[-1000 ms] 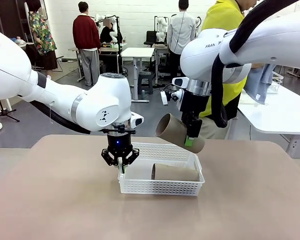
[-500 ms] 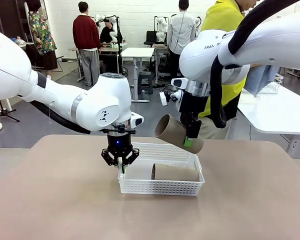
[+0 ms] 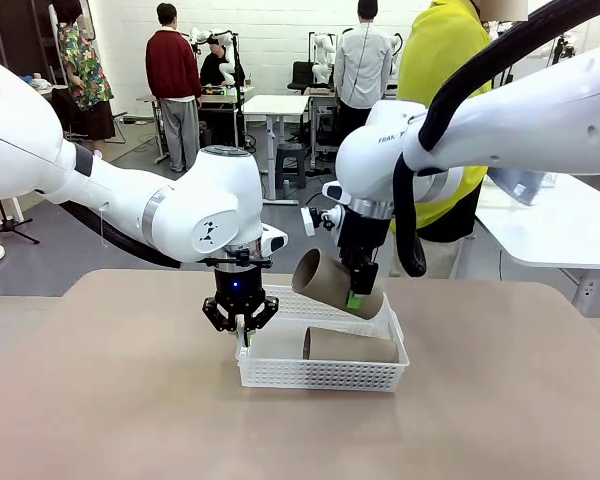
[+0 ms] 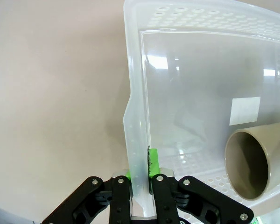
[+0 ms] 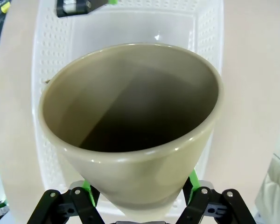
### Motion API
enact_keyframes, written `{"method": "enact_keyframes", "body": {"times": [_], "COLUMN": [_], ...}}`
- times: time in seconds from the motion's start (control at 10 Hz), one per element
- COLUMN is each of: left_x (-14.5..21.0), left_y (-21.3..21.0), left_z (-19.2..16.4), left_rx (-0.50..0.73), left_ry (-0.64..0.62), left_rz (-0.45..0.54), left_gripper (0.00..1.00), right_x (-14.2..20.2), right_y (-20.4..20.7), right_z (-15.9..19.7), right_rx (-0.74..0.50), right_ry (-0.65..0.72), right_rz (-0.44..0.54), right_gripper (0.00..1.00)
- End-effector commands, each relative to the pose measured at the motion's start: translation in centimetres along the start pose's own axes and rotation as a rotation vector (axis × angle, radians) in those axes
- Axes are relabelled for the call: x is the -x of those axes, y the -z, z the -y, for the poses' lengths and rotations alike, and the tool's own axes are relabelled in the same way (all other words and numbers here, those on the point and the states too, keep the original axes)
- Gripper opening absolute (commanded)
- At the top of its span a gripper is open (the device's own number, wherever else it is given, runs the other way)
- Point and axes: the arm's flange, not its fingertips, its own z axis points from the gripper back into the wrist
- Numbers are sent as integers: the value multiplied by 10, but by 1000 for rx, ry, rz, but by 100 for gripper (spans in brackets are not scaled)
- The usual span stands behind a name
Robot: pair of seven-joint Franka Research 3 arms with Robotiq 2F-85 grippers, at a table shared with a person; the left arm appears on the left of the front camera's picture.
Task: Clean and organize the cups into the basket.
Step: Pick up the Reusable plastic cup from the right side of the table and stack it inside the Organizing basket in the center of the table.
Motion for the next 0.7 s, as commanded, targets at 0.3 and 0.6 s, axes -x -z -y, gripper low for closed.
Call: {"method": "enact_keyframes", "body": {"times": [0.3, 0.6], "left_x": [0, 0], "left_y": [-3, -3], "left_z": [2, 2], "left_rx": [5, 5], "left_ry": [-2, -2], "left_rz": [6, 6], "left_gripper": [0, 0], "right_x": [6, 18], "right_y": [36, 39], "right_z": [20, 21], "right_rx": [-62, -60], "right_ry": [14, 38], "right_rz": [-18, -33], "right_gripper": [83, 83]}}
